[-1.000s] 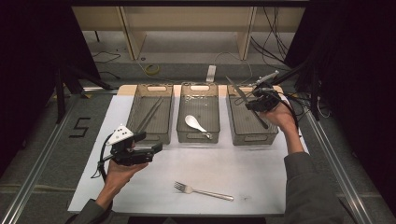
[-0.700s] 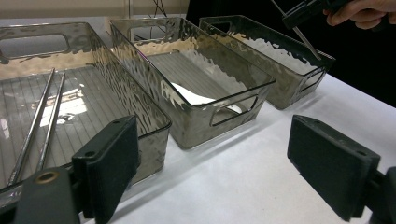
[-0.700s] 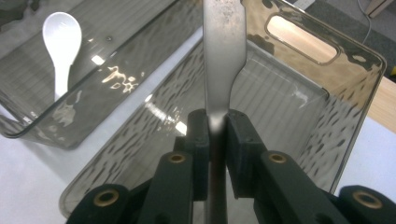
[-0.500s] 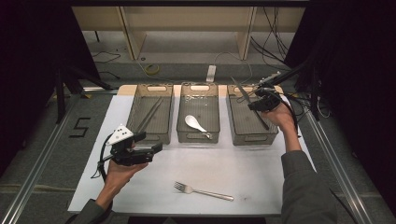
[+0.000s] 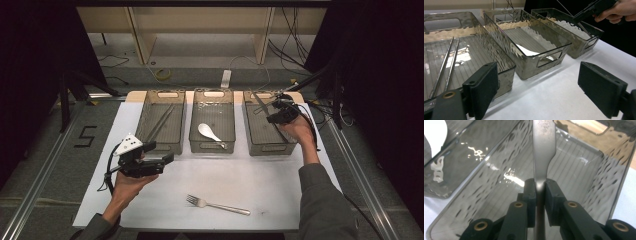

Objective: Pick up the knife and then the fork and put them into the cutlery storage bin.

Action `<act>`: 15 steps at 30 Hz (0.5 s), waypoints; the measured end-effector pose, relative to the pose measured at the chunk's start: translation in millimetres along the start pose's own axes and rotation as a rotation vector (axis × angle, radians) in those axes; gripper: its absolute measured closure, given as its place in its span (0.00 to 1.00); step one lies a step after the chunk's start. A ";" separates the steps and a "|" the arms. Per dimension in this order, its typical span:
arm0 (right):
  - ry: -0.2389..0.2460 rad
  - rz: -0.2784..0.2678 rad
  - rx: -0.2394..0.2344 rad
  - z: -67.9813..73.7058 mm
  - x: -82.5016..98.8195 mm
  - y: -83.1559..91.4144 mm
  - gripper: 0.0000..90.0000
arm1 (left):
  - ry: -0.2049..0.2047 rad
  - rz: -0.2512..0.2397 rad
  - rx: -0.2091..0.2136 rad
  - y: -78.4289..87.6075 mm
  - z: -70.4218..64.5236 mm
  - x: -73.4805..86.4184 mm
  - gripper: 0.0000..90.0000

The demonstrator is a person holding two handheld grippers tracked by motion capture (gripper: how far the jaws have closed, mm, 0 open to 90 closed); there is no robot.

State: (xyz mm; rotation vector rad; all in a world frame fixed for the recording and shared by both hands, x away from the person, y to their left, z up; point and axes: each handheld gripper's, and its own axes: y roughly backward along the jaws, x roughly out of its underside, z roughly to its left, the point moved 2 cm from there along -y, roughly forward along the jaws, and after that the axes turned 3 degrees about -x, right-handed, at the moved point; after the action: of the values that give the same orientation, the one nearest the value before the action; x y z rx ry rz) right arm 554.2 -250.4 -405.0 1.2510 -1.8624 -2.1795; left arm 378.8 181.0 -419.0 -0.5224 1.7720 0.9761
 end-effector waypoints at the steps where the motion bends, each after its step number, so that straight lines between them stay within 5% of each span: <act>1: -0.002 0.005 0.001 -0.4 1.0 -1.2 0.90 | 0.000 0.000 0.000 0.1 -0.1 0.0 0.18; 15: -0.041 0.041 -0.005 -4.1 10.9 -12.2 0.90 | 0.001 -0.002 -0.001 0.6 0.1 -0.1 0.18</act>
State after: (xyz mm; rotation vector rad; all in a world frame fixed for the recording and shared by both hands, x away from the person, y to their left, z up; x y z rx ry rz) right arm 554.8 -255.5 -421.0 1.1654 -1.8780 -2.2049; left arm 378.4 181.4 -418.7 -0.5252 1.7715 0.9749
